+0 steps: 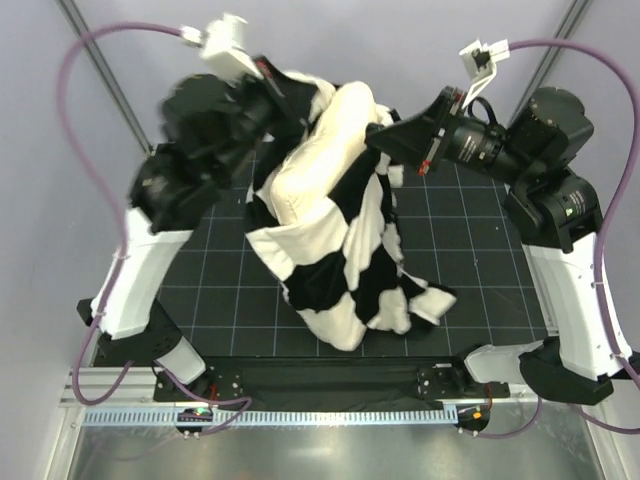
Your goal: Put the pillow into the pillowcase
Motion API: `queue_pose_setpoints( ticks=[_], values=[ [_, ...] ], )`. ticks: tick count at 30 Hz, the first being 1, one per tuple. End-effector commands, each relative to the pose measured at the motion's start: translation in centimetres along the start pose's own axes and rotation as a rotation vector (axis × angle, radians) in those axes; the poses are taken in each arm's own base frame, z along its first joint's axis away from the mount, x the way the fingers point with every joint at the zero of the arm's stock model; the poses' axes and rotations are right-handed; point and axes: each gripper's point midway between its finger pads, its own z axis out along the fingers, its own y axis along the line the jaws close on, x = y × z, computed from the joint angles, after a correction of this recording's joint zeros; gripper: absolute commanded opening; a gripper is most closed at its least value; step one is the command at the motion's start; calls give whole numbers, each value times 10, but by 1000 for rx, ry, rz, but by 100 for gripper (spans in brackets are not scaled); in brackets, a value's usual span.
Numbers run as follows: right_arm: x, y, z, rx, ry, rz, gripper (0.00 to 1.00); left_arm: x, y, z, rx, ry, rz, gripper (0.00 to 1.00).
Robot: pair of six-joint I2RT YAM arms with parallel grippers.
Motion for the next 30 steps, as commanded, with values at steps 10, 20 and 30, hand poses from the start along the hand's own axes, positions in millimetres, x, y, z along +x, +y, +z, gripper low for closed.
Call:
queue_pose_setpoints(
  ticks=[10,20,30],
  values=[
    [-75,-15,-7,32,-301,78,4,-154,-31,-138,191,-407,36,0],
    [-5,-70,26,15,-136,301,4,-190,-45,-143,206,-522,83,1],
    [-24,-93,-10,259,-211,170,4,-194,-97,-119,448,-628,46,1]
  ],
)
